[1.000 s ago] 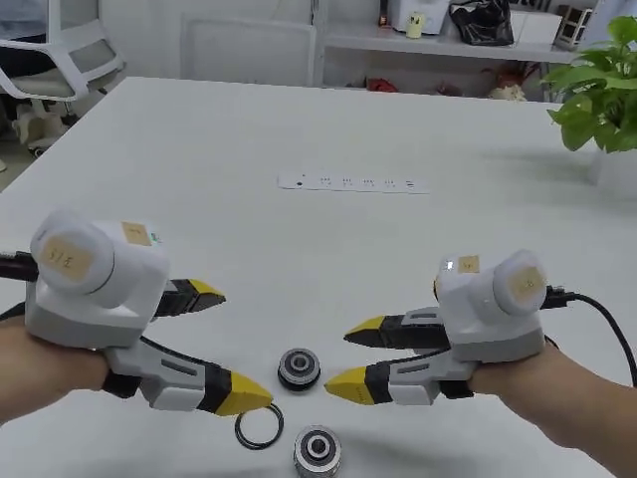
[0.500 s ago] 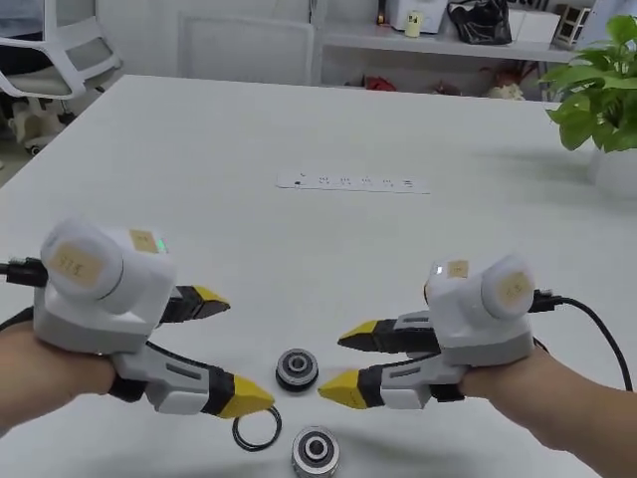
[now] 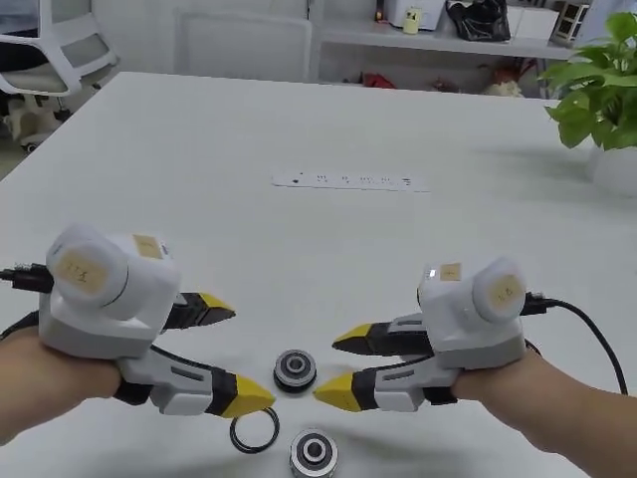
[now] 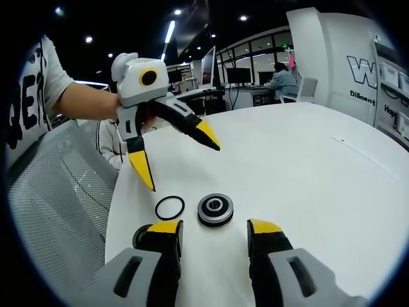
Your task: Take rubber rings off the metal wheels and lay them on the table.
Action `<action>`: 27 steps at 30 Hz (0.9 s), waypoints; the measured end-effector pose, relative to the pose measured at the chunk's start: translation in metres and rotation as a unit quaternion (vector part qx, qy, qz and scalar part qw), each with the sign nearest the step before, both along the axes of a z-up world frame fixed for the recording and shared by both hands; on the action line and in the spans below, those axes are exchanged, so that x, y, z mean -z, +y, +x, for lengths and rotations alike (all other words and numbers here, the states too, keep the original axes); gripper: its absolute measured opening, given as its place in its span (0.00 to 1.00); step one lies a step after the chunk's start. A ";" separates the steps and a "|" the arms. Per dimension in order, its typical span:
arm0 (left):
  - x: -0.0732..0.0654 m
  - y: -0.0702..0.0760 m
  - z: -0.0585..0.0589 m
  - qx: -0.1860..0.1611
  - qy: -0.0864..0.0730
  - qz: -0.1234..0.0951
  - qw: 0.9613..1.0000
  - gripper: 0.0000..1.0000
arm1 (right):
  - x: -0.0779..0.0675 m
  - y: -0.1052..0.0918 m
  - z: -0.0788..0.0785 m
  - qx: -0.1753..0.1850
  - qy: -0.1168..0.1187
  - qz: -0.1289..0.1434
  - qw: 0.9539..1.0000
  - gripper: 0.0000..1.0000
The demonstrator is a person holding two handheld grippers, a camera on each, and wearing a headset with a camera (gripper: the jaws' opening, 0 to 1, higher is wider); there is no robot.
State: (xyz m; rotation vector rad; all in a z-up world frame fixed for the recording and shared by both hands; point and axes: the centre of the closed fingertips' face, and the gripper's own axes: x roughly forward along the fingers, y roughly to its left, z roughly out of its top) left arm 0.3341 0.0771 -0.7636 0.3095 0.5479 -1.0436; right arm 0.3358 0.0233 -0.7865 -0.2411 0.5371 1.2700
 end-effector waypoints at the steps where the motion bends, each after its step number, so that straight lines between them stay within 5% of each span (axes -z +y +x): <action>1: 0.000 0.000 0.000 0.000 -0.001 0.000 1.000 0.66 | 0.000 0.000 0.000 0.000 0.000 0.000 1.000 0.37; 27: 0.007 -0.013 0.003 0.009 0.007 -0.002 1.000 0.56 | 0.006 0.004 0.002 -0.002 0.005 0.003 1.000 0.34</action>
